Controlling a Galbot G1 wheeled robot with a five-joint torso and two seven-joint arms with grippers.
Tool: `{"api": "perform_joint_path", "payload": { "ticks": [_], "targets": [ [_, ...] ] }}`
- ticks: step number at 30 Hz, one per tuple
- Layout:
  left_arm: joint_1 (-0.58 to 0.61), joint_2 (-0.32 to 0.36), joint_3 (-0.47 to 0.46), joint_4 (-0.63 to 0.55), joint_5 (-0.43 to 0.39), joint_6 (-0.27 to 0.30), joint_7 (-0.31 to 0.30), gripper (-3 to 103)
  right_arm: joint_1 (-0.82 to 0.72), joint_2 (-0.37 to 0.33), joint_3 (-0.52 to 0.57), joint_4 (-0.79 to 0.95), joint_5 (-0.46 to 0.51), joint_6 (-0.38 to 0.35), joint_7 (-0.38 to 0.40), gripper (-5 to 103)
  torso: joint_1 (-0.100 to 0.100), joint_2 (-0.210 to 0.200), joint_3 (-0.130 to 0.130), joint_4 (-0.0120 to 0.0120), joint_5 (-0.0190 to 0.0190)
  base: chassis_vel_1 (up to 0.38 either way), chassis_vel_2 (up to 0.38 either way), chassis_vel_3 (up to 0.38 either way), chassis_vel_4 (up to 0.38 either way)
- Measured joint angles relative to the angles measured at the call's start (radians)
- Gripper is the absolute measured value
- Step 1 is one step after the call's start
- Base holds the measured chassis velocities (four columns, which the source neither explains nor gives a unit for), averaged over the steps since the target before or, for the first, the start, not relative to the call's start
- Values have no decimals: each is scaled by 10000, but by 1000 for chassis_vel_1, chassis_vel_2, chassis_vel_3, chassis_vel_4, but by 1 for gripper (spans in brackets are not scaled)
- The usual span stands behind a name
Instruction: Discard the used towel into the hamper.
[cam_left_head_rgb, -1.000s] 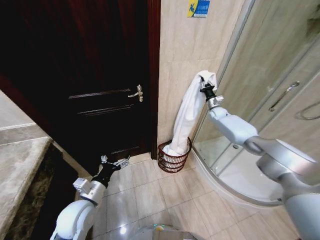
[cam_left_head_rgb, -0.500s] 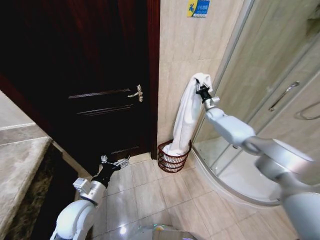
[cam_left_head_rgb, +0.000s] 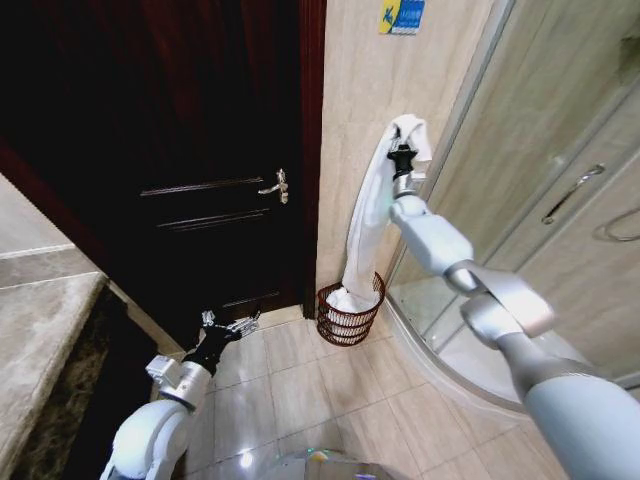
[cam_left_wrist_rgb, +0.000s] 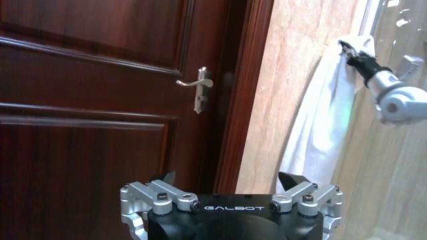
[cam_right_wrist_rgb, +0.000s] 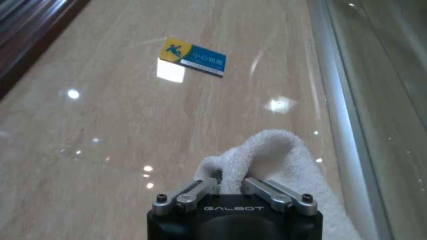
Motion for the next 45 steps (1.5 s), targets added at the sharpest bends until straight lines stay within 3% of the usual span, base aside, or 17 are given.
{"api": "perform_joint_path", "payload": {
  "ticks": [1,5,6,10,16,20,24,33,36,37,41,42,45],
  "targets": [
    [0,0,0,0,0,0,0,100,0,0,0,0,0,0,0,3,0,0,0,0,0,0,0,0,0],
    [1,0,-2,0,0,0,-1,100,0,1708,-1955,2354,1575,-778,109,3,-1,1,0,6,-2,0,0,0,0],
    [1,0,-2,0,0,0,-1,100,0,1708,-1955,2354,1575,-778,109,3,-1,1,0,6,-2,0,0,0,0],
    [1,0,-1,0,0,0,-1,100,2,2823,-2398,3759,1883,-1502,13,3,-2,1,-2,4,-6,0,0,0,0],
    [0,0,0,0,0,0,0,100,8,4072,-3113,5220,1885,-1811,29,3,-1,1,-1,10,-5,0,0,0,0],
    [0,0,0,0,0,0,0,100,11,5175,-3954,6863,1503,-1825,517,3,-2,1,-2,2,-4,0,0,0,0],
    [1,-1,-1,0,0,0,0,100,11,5658,-4248,7557,850,-1769,833,3,-2,1,-2,9,-9,0,0,0,0],
    [0,0,0,0,0,0,0,100,12,6692,-4550,8979,521,-1512,796,3,-2,1,-1,9,-7,0,0,0,0],
    [0,0,-1,0,0,0,-1,100,19,7614,-4812,10016,494,-1463,813,3,-2,1,-1,8,-6,0,0,0,0],
    [0,0,-1,0,0,0,-1,100,19,7614,-4812,10016,494,-1463,813,3,-2,1,-1,8,-6,0,0,0,0],
    [0,0,0,0,0,0,0,100,35,9031,-5182,11390,334,-1413,996,3,-2,2,-2,0,-4,0,0,0,0],
    [0,0,0,0,0,0,0,100,35,9031,-5182,11390,334,-1413,996,3,-2,2,-2,0,-4,0,0,0,0],
    [0,0,0,0,0,0,0,100,56,10021,-5289,12792,94,-1687,1703,3,-3,1,-2,6,-6,0,0,0,0]
  ]
}}
